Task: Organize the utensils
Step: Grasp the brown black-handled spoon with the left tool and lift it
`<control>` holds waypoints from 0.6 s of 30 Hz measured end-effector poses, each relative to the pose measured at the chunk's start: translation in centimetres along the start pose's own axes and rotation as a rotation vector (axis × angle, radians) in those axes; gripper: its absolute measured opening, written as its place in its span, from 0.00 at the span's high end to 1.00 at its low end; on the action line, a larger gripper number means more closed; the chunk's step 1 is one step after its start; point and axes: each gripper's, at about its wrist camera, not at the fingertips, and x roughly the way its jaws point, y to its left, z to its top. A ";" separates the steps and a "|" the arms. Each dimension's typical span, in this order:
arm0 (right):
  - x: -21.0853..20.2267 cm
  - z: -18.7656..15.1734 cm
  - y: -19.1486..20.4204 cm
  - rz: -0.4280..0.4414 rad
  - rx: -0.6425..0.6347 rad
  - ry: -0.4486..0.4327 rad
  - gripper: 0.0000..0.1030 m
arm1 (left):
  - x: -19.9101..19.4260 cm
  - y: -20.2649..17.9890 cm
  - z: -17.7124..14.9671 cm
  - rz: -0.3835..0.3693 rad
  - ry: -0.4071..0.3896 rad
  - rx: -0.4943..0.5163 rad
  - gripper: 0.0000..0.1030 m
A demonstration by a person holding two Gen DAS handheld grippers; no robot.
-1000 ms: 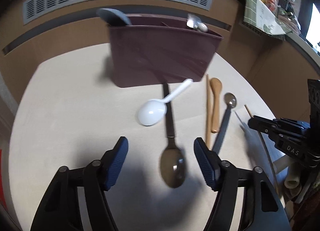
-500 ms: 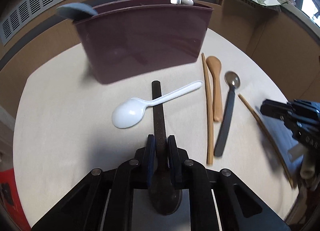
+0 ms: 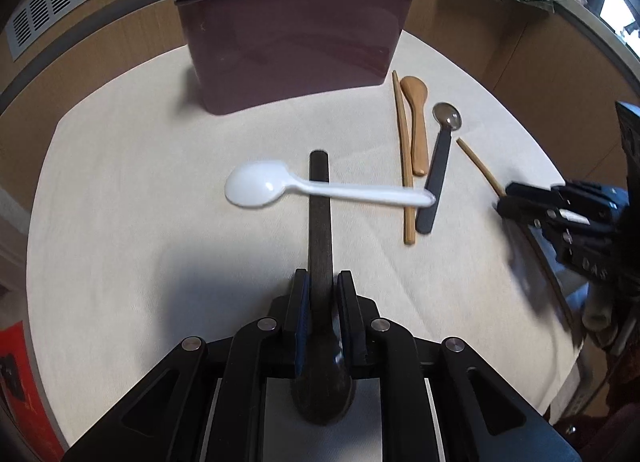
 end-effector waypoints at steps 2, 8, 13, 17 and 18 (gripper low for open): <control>-0.2 -0.3 0.2 -0.004 -0.009 -0.006 0.82 | 0.6 -0.3 0.9 0.007 -0.003 0.015 0.85; -0.3 -0.3 0.2 -0.024 -0.014 -0.013 0.90 | 1.9 0.0 3.5 -0.037 0.039 0.009 0.82; -0.2 0.1 -0.2 -0.013 0.014 -0.020 0.93 | 2.9 -0.3 5.2 -0.027 0.047 0.029 0.82; -0.1 0.3 -0.2 0.008 0.026 -0.031 0.94 | 3.3 -0.7 5.8 0.001 0.012 0.040 0.82; -0.2 0.4 -0.2 0.010 0.031 -0.037 0.94 | 3.4 -0.6 6.0 -0.002 0.001 0.032 0.83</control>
